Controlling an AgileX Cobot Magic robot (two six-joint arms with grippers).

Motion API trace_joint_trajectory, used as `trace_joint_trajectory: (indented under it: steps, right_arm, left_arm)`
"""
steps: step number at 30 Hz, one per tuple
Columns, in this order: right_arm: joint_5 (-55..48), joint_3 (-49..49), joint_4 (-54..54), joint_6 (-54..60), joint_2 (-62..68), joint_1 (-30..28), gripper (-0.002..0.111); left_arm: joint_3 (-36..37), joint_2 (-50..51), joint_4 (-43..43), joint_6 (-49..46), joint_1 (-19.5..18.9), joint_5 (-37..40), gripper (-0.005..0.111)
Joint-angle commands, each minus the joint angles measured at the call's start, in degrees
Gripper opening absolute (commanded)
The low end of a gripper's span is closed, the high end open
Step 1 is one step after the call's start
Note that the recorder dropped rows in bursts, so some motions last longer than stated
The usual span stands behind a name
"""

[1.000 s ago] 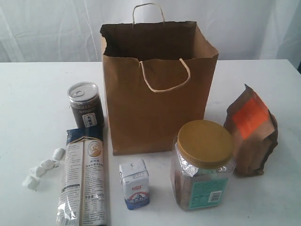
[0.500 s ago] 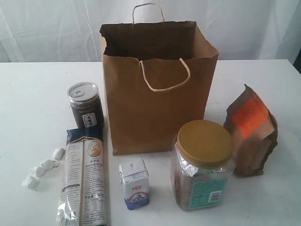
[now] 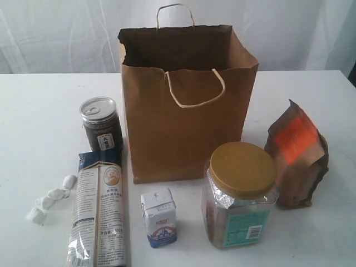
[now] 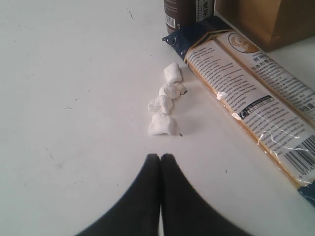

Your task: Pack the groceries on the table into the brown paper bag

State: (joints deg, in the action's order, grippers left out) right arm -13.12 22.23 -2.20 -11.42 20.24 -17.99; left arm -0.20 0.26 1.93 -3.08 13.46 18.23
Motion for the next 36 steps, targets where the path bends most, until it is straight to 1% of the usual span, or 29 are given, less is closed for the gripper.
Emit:
trace_joint_trajectory:
  steps: [1,4,6,7,10,13,16,18,19,20,22,24,27,30,31,33,35,36]
  right_arm:
    - [-0.9,-0.5,0.7,1.3,-14.2,0.2,0.000]
    - [-6.6,-1.1,0.7,1.3,-18.5,0.2,0.000]
    - [-12.0,-2.3,0.6,1.3,-19.5,0.2,0.000]
    - [-12.8,-3.3,-0.1,1.3,-19.5,0.2,0.000]
    - [-15.2,-6.3,-0.1,1.1,-19.4,0.2,0.000]
    - [-15.1,-7.6,0.1,1.1,-19.4,0.2,0.000]
    - [-13.6,-7.5,0.1,0.6,-19.4,0.2,0.000]
    - [-12.8,-7.5,1.2,-0.4,-19.4,0.2,0.000]
    - [-12.1,-7.5,1.8,-1.5,-19.4,0.2,0.000]
    - [-11.4,-7.5,3.2,-2.9,-19.4,0.2,0.000]
    - [-10.1,-7.5,6.5,-5.5,-19.4,0.2,0.000]
    - [-9.0,-7.5,10.2,-6.9,-19.4,0.2,0.000]
    - [-8.3,-7.5,16.9,-6.9,-19.4,0.2,0.000]
    - [-8.6,-7.4,31.0,-4.1,-19.4,0.2,0.000]
    - [-8.8,-7.4,37.5,0.1,-19.4,0.2,0.000]
    - [-10.2,-7.4,50.9,11.9,-19.4,0.2,0.000]
    - [-14.0,-7.4,65.2,28.7,-19.4,0.2,0.000]
    - [-16.0,-7.4,69.8,37.6,-19.4,0.2,0.000]
  left_arm:
    - [0.2,-0.3,-0.4,-1.2,0.5,1.6,0.000]
    - [0.2,-0.3,-0.7,-3.9,0.5,1.5,0.000]
    - [0.2,-0.3,-1.6,-7.2,0.5,1.4,0.000]
    - [0.2,-0.3,-1.9,-9.2,0.5,1.4,0.000]
    - [0.2,-0.3,-2.9,-13.6,0.5,0.5,0.000]
    - [0.2,-0.3,-2.9,-13.9,0.5,-1.6,0.000]
    - [0.2,-0.3,-2.8,-13.6,0.5,-7.9,0.000]
    - [0.2,-0.3,2.1,-9.4,0.5,-13.2,0.000]
    - [0.2,-0.3,6.2,-5.9,0.5,-15.0,0.000]
    - [0.2,-0.3,12.6,0.0,0.5,-17.2,0.000]
    - [0.2,-0.3,19.7,6.5,0.5,-19.1,0.000]
    - [0.2,-0.3,23.2,10.3,0.5,-21.2,0.000]
    - [0.2,-0.3,24.1,11.3,0.5,-21.6,0.000]
    - [0.2,-0.3,24.0,11.3,0.5,-19.8,0.000]
    - [0.2,-0.3,24.0,11.0,0.5,-19.1,0.000]
    - [0.2,-0.3,23.9,10.3,0.5,-18.2,0.000]
    - [0.2,-0.3,23.6,9.4,0.5,-16.3,0.000]
    - [0.2,-0.3,23.6,9.4,0.5,-15.0,0.000]
